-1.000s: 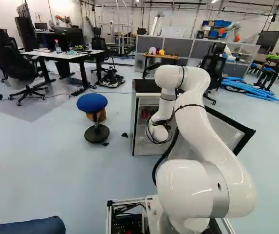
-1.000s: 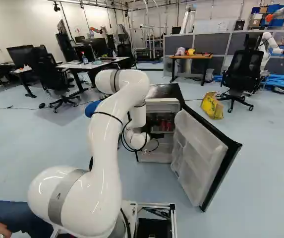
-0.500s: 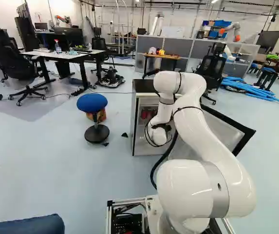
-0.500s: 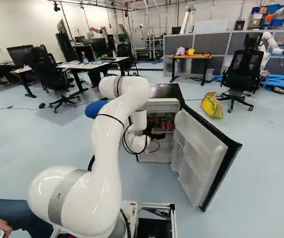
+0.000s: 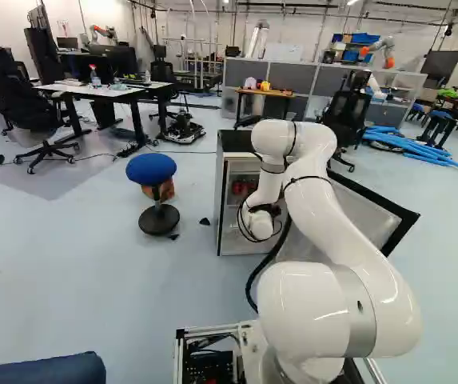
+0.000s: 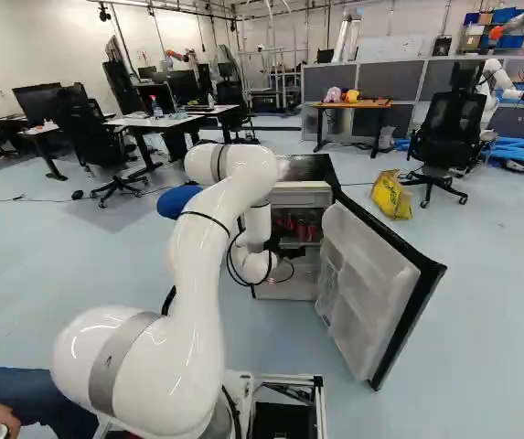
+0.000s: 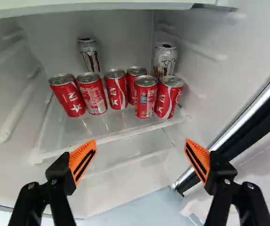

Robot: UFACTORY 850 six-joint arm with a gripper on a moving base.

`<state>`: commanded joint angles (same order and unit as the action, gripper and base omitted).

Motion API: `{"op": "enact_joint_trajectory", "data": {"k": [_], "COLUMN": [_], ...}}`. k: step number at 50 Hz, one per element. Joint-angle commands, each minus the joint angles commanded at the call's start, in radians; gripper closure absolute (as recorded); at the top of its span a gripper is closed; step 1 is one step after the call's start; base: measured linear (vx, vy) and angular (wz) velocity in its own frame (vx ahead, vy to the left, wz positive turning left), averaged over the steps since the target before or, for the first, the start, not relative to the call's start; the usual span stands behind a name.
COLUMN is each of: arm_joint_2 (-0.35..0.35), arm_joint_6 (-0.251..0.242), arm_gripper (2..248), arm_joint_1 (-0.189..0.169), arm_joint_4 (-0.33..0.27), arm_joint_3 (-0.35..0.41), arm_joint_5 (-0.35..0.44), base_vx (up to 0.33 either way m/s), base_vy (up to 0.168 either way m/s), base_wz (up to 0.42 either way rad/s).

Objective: Grab a drink from the fridge

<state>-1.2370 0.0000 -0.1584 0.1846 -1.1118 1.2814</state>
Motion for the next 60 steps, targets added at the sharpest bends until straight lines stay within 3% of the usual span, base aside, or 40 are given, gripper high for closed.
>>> {"op": "enact_joint_trajectory", "data": {"k": [60], "arm_joint_2": [-0.096], "arm_joint_6": [0.0], "arm_gripper": [3], "arm_joint_1": [0.0], "arm_joint_4": [0.0], "arm_joint_3": [-0.188], "arm_joint_5": [0.0], "base_vx": [0.0], "base_vy": [0.0], "base_wz": [0.0]}}
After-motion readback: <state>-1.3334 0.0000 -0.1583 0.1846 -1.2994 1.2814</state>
